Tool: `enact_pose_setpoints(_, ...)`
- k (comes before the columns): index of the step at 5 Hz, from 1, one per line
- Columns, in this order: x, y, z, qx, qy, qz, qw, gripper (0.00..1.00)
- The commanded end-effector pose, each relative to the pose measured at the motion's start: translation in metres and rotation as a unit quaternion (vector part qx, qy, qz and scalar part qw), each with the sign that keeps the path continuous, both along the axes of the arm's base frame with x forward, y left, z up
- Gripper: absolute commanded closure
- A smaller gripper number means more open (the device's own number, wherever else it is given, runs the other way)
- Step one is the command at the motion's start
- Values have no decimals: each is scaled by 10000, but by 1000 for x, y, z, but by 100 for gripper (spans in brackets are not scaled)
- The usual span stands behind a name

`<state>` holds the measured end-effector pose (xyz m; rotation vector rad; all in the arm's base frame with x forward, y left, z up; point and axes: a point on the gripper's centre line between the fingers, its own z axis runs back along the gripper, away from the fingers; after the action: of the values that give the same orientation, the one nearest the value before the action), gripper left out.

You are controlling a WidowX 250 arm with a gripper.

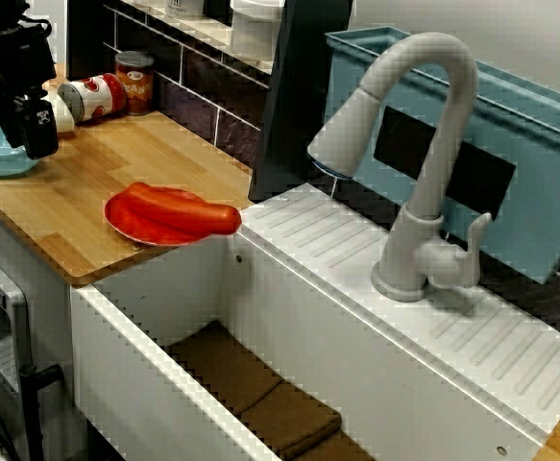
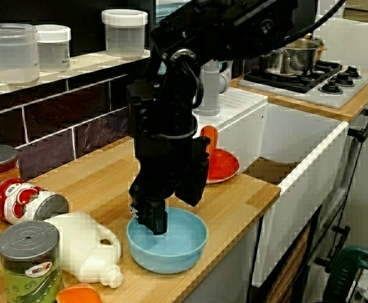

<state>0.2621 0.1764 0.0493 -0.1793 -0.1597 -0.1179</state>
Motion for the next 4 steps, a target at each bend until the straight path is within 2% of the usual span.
enact_pose_setpoints(1,7,-2,2,187,-226,269,9992,0)
enact_pose_setpoints(2,11,-7,-7,365,-297,493,9977,0)
enact_pose_setpoints(3,13,-11,-14,468,-270,477,9974,0)
enact_pose_setpoints(4,16,-14,-18,468,-235,292,9982,100)
